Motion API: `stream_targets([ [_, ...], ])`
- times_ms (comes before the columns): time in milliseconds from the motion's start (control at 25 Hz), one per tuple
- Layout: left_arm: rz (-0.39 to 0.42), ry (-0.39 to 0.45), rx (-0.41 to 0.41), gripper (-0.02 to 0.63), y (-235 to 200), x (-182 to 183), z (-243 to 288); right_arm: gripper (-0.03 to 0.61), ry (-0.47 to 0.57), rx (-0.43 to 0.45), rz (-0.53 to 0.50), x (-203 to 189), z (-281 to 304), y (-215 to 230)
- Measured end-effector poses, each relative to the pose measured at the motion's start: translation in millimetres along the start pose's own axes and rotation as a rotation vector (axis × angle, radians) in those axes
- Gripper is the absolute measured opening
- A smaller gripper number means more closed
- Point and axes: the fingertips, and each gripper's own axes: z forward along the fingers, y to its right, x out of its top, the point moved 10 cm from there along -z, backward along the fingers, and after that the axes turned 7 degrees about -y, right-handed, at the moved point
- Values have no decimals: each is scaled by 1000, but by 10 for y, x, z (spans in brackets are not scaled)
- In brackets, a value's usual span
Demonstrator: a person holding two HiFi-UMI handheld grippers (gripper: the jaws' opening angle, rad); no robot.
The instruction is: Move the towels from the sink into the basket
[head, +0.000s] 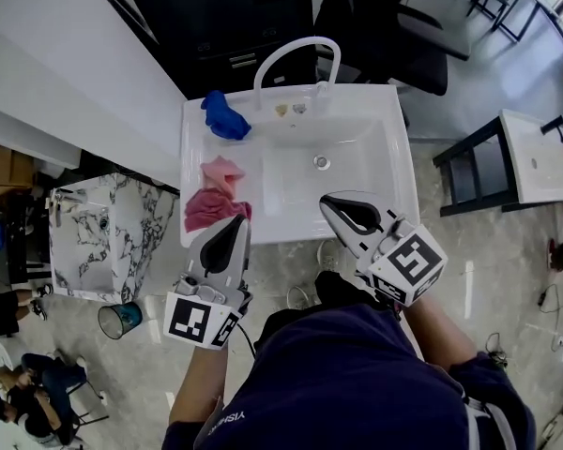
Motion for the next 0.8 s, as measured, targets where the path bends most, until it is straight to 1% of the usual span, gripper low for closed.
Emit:
stream_targets([
  [360,3,-19,65,3,51,141,668,9,-14,106,5,11,157,637],
  [520,-6,-24,84,3,68,160,886,8,-31,116,3,85,205,852],
  [640,-8,-28,87,3,98,163,1015,8,-20,142,-4,27,210,985],
  [800,-13,-34,91,3,112,167,1110,8,-23,143,10,14,212,1113],
])
